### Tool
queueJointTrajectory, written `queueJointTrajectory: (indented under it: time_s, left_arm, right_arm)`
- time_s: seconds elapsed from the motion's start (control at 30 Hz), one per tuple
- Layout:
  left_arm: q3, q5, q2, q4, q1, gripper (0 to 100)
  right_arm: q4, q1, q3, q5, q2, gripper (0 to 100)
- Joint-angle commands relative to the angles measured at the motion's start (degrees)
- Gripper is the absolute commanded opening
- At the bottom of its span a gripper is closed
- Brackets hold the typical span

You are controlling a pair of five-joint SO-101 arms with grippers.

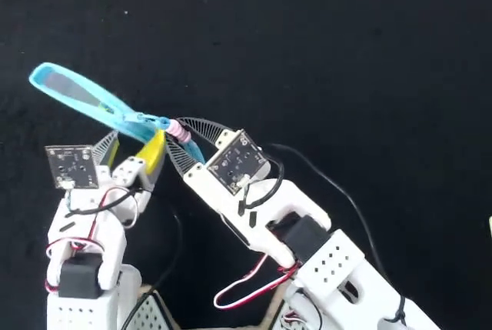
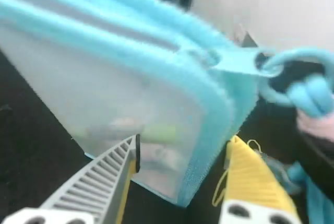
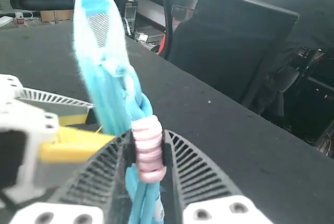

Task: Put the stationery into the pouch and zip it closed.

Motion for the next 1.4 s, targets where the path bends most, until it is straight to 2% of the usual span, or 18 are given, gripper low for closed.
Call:
queueJointTrajectory:
  time_s: [0.0,0.33,0.53,0.6,0.67,0.8,0.93,1.2,1.37]
  left_arm:
    - [0.22,3.43,-0.26,-4.40,-3.38,27]
    - [0.22,3.34,-0.26,-2.90,-3.21,25]
    - [-1.36,3.34,-0.35,-0.62,0.04,2]
    - [-2.07,3.34,-0.35,0.79,1.10,5]
    - [-2.33,2.99,-0.35,1.49,1.89,3]
    - [-3.65,-3.43,-0.35,3.34,3.56,3]
    - [-8.66,-6.68,-0.35,9.85,6.02,3]
    - [-19.12,-11.60,-0.35,19.08,6.37,3]
    - [-22.81,-12.22,-0.26,22.07,6.73,3]
  right_arm:
    - [-1.32,-0.62,-0.31,0.44,-0.92,1.1]
    - [-1.32,-0.62,-0.22,0.44,-0.92,1.1]
    - [-1.32,-0.62,-0.22,0.44,-0.92,1.1]
    - [-1.32,-0.62,-0.22,0.44,-1.01,1.1]
    - [-1.23,-0.62,-0.13,0.44,-1.27,1.1]
    - [0.09,-0.62,-0.57,0.44,-1.36,1.1]
    - [3.25,-0.70,-2.07,0.44,-2.07,1.1]
    - [14.33,-0.70,-5.05,0.26,-14.64,1.1]
    - [17.93,-4.22,-5.23,0.44,-18.15,1.1]
